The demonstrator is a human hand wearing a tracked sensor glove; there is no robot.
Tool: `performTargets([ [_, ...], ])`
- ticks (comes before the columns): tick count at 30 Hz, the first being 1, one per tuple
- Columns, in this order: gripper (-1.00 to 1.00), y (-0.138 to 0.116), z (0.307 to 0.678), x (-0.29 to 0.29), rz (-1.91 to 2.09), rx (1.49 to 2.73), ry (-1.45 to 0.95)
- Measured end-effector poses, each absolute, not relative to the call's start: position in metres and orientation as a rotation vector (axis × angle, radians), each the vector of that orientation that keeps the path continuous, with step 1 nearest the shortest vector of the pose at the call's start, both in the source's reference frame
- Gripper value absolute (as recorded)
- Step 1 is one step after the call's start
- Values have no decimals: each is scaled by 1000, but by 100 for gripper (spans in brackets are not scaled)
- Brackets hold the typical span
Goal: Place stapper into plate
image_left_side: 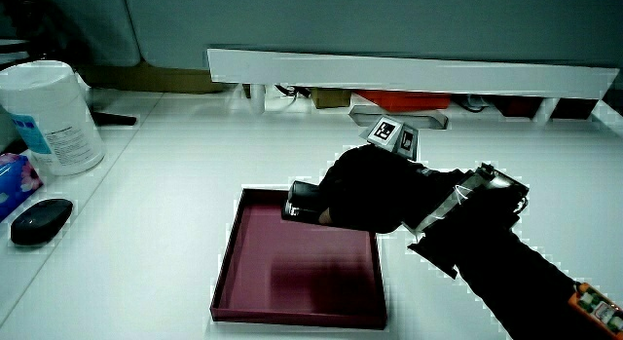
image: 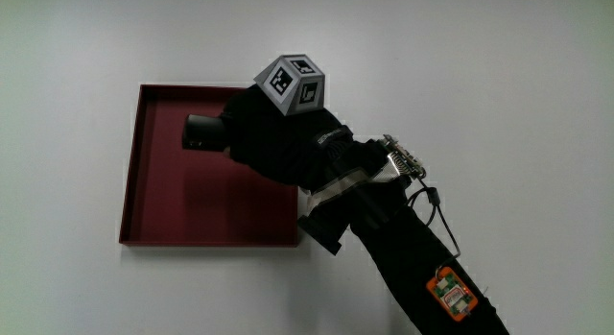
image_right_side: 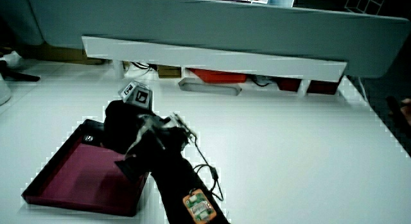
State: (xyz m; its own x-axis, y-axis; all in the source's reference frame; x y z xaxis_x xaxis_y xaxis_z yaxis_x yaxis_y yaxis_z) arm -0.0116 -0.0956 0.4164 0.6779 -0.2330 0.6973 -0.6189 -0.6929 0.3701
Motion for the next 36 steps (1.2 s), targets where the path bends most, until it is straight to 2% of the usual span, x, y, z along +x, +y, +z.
performTargets([
  [17, 0, -73, 483, -35, 683, 2206, -615],
  [29, 0, -72, 489, -34, 698, 2182, -614],
  [36, -39, -70, 492, -31, 724, 2159, -611],
])
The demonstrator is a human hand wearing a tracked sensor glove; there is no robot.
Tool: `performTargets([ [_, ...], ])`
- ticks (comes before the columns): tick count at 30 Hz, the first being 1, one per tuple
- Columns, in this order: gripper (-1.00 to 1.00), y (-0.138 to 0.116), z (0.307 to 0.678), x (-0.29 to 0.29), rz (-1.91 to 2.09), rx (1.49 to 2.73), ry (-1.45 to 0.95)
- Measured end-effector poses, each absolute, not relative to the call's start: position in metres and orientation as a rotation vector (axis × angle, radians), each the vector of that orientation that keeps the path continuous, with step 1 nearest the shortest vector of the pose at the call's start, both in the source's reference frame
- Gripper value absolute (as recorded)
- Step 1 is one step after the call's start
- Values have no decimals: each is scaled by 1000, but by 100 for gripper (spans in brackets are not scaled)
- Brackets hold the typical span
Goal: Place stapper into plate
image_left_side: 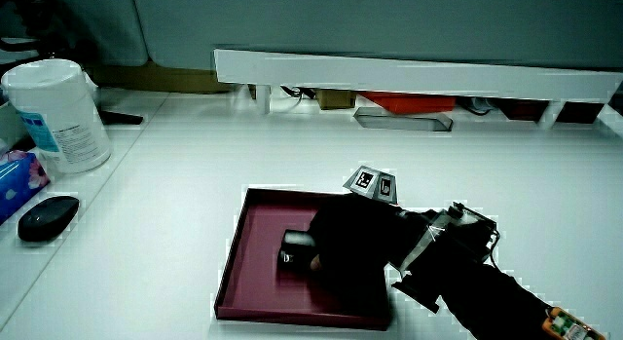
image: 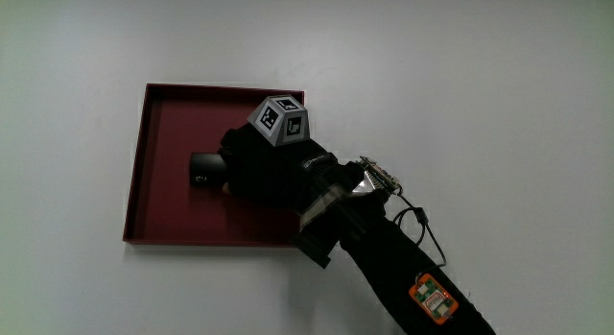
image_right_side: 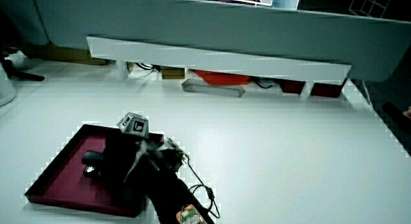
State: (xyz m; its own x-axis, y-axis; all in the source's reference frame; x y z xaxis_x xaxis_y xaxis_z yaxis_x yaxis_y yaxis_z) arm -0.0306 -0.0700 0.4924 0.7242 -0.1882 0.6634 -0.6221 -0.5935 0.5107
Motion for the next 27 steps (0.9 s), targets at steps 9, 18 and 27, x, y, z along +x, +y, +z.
performTargets([
  [9, -89, -71, 479, -10, 840, 2070, -699],
  [18, -100, -69, 411, 29, 763, 2052, -660],
  [27, -100, -52, 362, 64, 761, 2094, -628],
])
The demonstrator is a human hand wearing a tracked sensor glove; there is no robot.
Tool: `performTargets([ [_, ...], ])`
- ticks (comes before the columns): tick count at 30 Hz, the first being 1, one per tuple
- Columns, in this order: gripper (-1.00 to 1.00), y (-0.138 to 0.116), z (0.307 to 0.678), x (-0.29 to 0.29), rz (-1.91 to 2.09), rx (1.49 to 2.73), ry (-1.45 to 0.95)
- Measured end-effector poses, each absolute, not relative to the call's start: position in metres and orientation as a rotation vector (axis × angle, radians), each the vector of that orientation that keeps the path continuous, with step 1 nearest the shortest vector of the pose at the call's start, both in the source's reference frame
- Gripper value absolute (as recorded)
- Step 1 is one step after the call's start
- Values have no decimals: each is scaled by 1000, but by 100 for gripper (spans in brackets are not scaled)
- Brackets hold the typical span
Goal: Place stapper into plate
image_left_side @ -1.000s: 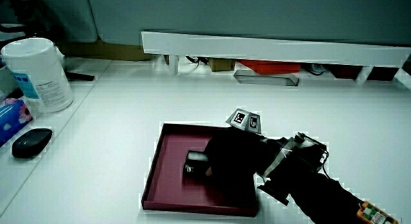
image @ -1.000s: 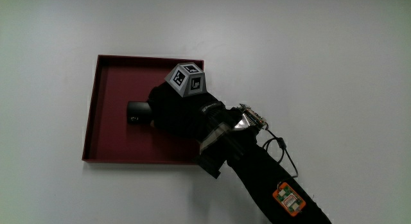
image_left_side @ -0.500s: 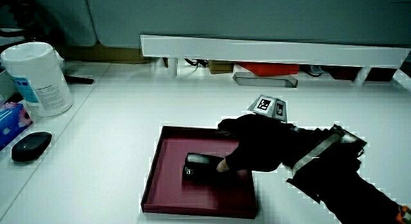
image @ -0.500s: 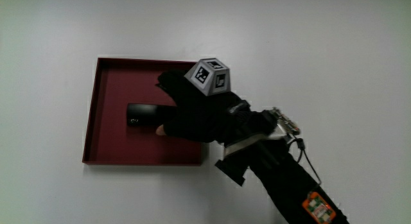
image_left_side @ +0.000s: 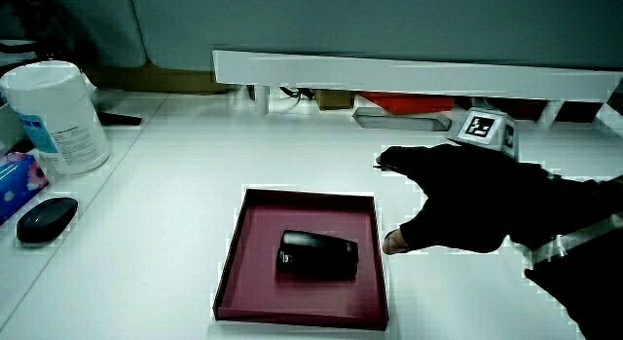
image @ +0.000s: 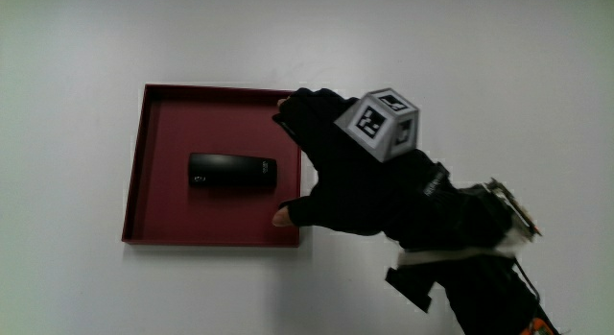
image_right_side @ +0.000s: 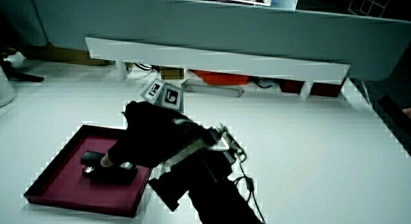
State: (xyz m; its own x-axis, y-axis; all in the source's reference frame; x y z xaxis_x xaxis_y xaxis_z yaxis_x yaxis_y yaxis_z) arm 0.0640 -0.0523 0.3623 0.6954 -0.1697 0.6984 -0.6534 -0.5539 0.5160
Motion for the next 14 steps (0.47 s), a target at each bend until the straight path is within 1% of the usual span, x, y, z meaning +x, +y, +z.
performTargets([
  [4, -100, -47, 344, 76, 773, 2225, -710],
  [5, -100, -45, 338, 76, 787, 2217, -721],
  [8, -100, -43, 338, 80, 788, 2239, -712],
  [14, -100, -46, 343, 78, 792, 2229, -697],
])
